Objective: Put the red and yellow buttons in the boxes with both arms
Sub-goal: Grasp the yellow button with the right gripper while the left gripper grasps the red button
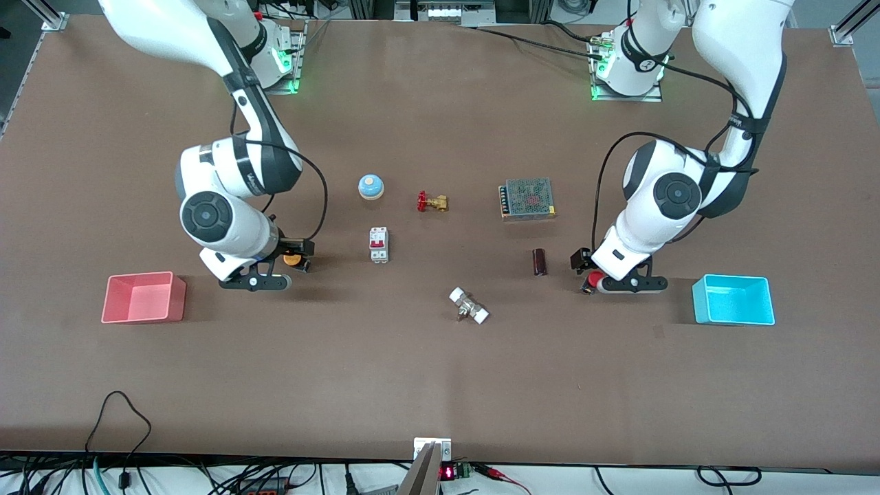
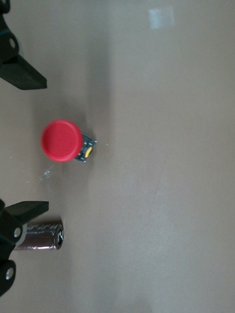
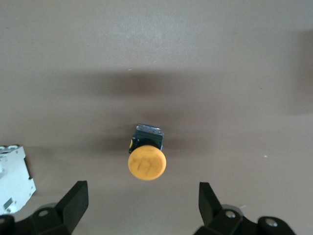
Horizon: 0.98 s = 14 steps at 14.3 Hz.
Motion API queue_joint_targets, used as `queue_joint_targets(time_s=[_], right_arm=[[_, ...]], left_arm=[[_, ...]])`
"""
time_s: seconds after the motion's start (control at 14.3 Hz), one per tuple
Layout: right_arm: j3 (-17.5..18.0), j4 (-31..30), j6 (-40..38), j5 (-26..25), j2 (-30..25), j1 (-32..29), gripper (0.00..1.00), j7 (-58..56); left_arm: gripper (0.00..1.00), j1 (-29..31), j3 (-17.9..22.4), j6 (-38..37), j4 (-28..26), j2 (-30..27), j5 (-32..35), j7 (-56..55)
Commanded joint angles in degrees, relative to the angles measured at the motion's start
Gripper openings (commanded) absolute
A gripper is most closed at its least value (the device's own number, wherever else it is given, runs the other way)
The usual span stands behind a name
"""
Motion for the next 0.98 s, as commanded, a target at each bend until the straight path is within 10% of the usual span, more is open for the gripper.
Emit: queue_joint_targets(time_s=[0.0, 0.91], right_arm=[[-0.37, 0.53, 1.17, 0.78, 2.38, -0.32, 1.0, 1.32], [-0.46, 0.7, 4.16, 0.78, 6.7, -0.23, 1.0, 7.82]], left_arm=[[1.0, 0.06, 0.2, 6.03, 0.45, 3.58, 1.12, 5.22], [1.0, 1.3, 0.38, 7.46, 2.56, 8.52, 1.3, 11.47]])
